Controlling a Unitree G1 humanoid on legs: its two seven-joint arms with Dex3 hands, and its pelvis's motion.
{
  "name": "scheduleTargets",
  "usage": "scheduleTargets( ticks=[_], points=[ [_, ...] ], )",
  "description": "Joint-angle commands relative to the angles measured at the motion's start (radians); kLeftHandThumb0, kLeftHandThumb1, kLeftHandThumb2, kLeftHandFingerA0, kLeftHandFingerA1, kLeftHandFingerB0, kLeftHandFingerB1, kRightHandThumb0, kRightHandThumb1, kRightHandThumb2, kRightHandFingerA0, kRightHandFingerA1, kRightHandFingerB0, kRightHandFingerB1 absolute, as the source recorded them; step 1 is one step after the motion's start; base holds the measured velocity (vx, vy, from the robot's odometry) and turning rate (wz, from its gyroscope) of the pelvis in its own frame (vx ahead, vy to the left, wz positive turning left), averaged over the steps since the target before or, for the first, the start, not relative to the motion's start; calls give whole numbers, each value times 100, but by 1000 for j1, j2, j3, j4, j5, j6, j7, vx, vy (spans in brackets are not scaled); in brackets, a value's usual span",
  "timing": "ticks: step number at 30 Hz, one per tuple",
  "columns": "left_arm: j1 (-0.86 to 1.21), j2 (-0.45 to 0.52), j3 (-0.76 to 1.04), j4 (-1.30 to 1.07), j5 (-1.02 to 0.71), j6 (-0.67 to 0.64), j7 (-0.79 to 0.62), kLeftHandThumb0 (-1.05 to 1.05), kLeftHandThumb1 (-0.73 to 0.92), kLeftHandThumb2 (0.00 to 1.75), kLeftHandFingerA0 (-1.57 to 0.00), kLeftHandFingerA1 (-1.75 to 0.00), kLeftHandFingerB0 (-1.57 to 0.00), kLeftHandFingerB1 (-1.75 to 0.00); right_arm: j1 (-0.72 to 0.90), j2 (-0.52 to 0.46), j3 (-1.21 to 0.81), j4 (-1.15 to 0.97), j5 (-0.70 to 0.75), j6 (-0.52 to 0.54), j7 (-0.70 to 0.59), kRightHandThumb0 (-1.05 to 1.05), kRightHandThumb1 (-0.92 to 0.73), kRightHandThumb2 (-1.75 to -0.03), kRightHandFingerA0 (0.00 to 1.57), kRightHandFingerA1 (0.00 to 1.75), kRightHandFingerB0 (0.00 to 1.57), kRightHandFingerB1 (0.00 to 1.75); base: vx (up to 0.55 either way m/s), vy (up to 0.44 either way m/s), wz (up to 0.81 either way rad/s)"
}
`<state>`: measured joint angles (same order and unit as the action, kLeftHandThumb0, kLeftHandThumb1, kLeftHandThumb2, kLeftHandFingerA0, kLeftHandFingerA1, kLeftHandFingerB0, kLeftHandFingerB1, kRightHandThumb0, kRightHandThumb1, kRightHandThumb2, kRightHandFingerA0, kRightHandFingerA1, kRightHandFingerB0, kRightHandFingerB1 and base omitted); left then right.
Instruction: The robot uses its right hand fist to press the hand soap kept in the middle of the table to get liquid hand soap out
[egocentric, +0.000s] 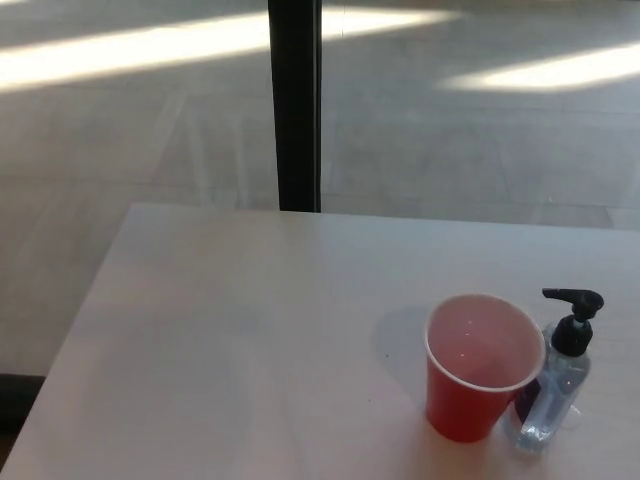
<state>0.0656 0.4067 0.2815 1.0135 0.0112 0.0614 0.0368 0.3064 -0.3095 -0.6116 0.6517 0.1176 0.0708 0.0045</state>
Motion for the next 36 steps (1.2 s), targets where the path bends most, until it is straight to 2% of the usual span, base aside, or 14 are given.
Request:
scheduleTargets(
  ticks=[1,4,5,6,7,11,12,13,15,16,22,24,28,36],
  points=[
    [-25,49,70,33,-58,51,35,-12,35,92,-68,-86,-55,-78,-32,-67,-158,-29,159,63,-17,-62,-41,-78,97,115,16,71,0,0,0],
    [-26,49,71,47,-50,32,35,-15,35,91,-70,-86,-56,-78,-102,-91,-208,-95,180,118,-62,-69,-51,-81,78,143,0,66,0,0,0],
    [-26,47,74,41,-50,39,38,-15,36,91,-69,-86,-55,-77,-113,-92,-209,-126,168,117,-70,-73,-46,-102,92,119,0,56,0,0,0],
    [-29,46,75,39,-50,46,45,-15,36,91,-70,-87,-56,-78,-140,-90,-219,-183,178,148,-91,-73,-56,-80,72,133,0,52,0,0,0],
    [-34,45,77,45,-52,46,47,-15,36,91,-72,-88,-56,-78,-171,-91,-226,-217,186,170,-104,-72,-59,-77,12,122,0,55,0,0,0],
    [-36,47,79,56,-54,44,43,-13,37,92,-71,-87,-53,-76,-324,-112,-248,-387,230,287,-179,-77,-49,-101,33,81,0,55,0,0,0],
    [-40,47,79,65,-55,41,38,-12,37,93,-67,-85,-52,-76,-352,-117,-250,-412,237,273,-170,-72,-60,-73,2,90,0,71,0,0,0],
    [-37,47,79,60,-56,42,35,-13,36,93,-66,-84,-54,-77,-384,-130,-240,-439,224,297,-181,-83,-50,-101,42,90,0,62,0,0,0],
    [-37,48,76,59,-55,44,35,-13,36,93,-69,-86,-52,-77,-488,-175,-201,-519,219,334,-179,-86,-47,-96,75,80,22,74,0,0,0],
    [-34,43,74,51,-54,44,36,-13,36,93,-67,-85,-53,-77,-554,-184,-202,-559,252,349,-182,-83,-61,-63,80,68,32,80,0,0,0],
    [-46,41,70,80,-52,30,35,-13,36,92,-67,-85,-51,-75,-706,-203,-172,-685,296,360,-142,-55,-53,-80,103,54,87,47,0,0,0],
    [-45,38,71,69,-54,39,43,-13,37,92,-65,-83,-52,-76,-774,-211,-114,-765,318,388,-111,-42,-65,-69,120,94,95,67,0,0,0],
    [-54,36,76,89,-58,31,52,-16,39,93,-67,-85,-48,-74,-843,-197,-23,-881,366,436,-68,-24,-47,-108,112,171,101,131,0,0,0],
    [-47,36,71,69,-64,35,47,-18,41,94,-64,-83,-51,-76,-880,-143,48,-912,517,513,18,-14,-63,-125,105,175,71,175,0,0,0]
  ],
)
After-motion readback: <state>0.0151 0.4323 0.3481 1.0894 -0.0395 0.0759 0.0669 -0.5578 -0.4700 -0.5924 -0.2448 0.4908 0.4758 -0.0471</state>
